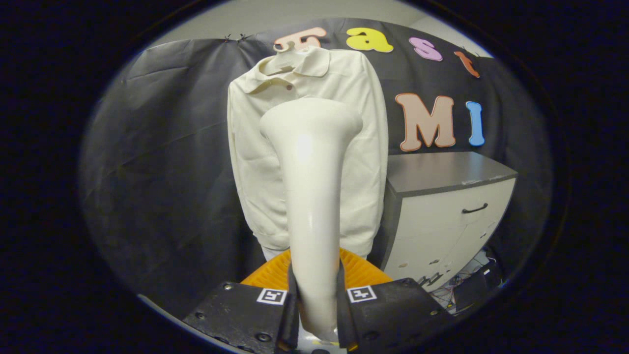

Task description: Iron the clothes twice with a garment steamer, once on the left side and once on the right side.

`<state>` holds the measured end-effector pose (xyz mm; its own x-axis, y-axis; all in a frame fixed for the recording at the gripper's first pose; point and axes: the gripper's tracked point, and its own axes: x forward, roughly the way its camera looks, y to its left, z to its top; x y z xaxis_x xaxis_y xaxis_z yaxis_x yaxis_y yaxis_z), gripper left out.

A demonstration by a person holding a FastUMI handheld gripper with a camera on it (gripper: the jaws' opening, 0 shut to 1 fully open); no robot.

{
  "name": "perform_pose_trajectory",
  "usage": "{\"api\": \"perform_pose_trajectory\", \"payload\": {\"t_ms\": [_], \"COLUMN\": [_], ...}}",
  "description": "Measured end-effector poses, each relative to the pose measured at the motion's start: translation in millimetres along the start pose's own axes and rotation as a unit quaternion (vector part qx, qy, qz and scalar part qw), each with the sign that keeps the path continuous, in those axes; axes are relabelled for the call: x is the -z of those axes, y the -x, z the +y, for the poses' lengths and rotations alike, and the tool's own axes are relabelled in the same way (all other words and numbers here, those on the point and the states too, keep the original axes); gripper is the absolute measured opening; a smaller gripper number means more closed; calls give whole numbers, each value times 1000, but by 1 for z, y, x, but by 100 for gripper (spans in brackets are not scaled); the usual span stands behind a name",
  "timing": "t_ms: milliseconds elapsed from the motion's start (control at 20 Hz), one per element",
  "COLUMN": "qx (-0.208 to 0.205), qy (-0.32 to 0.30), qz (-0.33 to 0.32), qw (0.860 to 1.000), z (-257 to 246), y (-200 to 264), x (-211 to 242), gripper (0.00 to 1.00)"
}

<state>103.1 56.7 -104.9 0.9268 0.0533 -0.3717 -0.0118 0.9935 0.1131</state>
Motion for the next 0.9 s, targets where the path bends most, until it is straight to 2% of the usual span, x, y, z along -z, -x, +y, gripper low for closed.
{"api": "perform_pose_trajectory", "payload": {"t_ms": [500,750,900], "qx": [65,111,128], "qy": [-11,-16,-16], "qz": [-53,-70,-55], "qw": [996,991,990], "z": [-12,-21,-22], "y": [-63,-93,-116], "x": [-109,-137,-128], "gripper": [30,30,31]}}
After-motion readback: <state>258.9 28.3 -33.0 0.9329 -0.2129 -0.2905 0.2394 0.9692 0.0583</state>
